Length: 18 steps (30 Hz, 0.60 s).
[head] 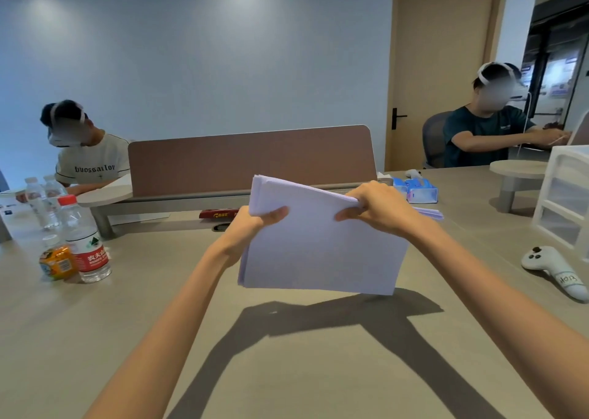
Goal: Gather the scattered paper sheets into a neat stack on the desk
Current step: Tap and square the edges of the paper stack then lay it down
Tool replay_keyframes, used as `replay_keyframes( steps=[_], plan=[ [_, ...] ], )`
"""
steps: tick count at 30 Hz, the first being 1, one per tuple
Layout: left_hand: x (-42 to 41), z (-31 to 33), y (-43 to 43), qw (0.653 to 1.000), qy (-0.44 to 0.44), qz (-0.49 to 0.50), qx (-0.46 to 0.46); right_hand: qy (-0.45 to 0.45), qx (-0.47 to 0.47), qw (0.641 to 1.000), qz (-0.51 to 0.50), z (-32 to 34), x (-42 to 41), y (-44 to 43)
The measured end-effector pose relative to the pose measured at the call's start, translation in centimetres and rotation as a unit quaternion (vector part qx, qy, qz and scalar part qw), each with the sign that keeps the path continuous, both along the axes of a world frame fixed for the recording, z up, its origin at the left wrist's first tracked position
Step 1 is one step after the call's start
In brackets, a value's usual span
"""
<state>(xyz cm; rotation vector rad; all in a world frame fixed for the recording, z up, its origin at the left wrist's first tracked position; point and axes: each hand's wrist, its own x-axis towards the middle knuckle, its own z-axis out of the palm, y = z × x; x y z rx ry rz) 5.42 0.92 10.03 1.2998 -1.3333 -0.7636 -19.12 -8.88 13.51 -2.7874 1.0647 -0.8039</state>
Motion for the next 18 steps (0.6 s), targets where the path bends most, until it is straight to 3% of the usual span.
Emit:
replay_keyframes(
  steps=[7,12,14,18],
  plan=[
    [0.4,-3.7,0.0,0.994,0.073,0.071,-0.027,-0.063,-0.007,0.998,-0.005,-0.7,-1.5,-1.3],
    [2.2,-5.5,-0.1,0.984,0.129,0.121,-0.037,-0.147,0.1,0.984,0.012,-0.7,-4.1,-2.8],
    [2.7,-6.1,-0.2,0.979,0.139,0.141,-0.037,-0.221,0.168,0.96,0.029,-1.5,-4.2,-3.3],
    [3.0,-7.4,-0.5,0.978,0.146,0.145,-0.025,-0.35,0.348,0.867,0.073,-4.9,-4.4,-3.6]
  ],
)
